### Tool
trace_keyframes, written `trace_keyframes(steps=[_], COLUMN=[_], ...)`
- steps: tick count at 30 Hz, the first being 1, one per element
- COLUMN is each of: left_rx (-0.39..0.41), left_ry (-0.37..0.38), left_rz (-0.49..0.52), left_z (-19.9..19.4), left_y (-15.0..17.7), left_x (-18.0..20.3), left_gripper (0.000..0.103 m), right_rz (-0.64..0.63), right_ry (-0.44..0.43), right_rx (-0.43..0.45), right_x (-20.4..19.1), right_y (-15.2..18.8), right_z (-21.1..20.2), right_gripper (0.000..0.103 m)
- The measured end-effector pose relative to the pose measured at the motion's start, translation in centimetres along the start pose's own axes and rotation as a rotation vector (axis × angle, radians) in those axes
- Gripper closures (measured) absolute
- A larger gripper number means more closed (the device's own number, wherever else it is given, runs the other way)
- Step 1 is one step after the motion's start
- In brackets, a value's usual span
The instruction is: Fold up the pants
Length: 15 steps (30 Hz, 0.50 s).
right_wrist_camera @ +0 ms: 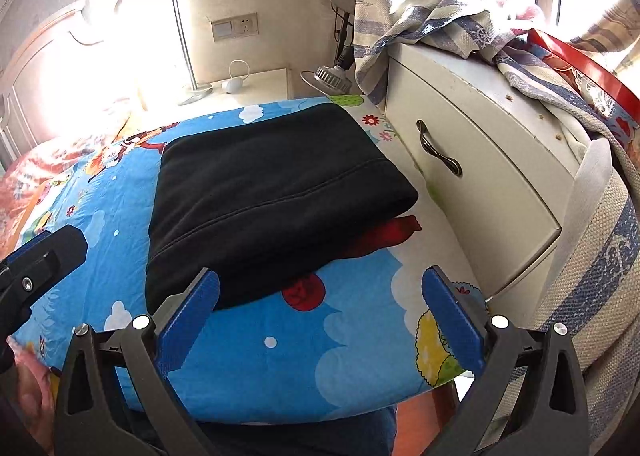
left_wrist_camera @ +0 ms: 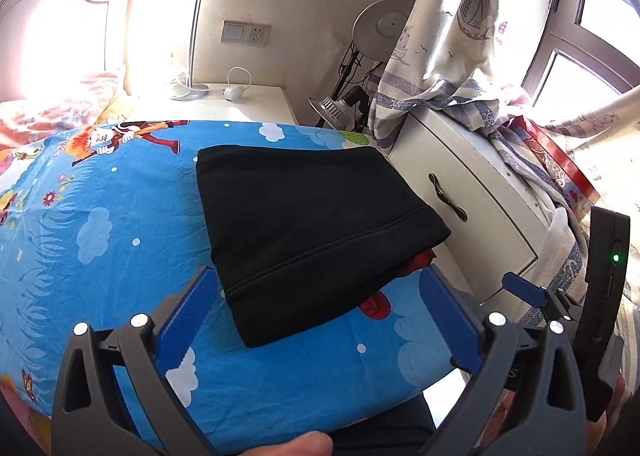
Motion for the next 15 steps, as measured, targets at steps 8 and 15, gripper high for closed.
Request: trace_keyframes(steps=[8, 15], left_rx=[-0.023, -0.040], left_ry=[-0.039, -0.048], left_rz=[0.010, 0.019], left_z=[0.7, 1.1], left_y=[0.1, 0.4], left_x=[0.2, 0.5], left_gripper=[0.002, 0.002], right_rz=[0.019, 0.021], right_ry=[-0.011, -0.023], right_rx=[0.004, 0.005], right_x=[0.6, 0.6], right_y=[-0.1, 0.0], right_z=[0.1, 0.1], right_gripper=[0.005, 0.005])
Point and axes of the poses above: each gripper's, at about its wrist camera, not at the fingertips, and z roughly the way its jaws point, x to its right, y to its underside, the point moved 6 cm from there along z, roughly the way its jaws point, and after that the axes turned 14 degrees about y, right-handed, at the moved point
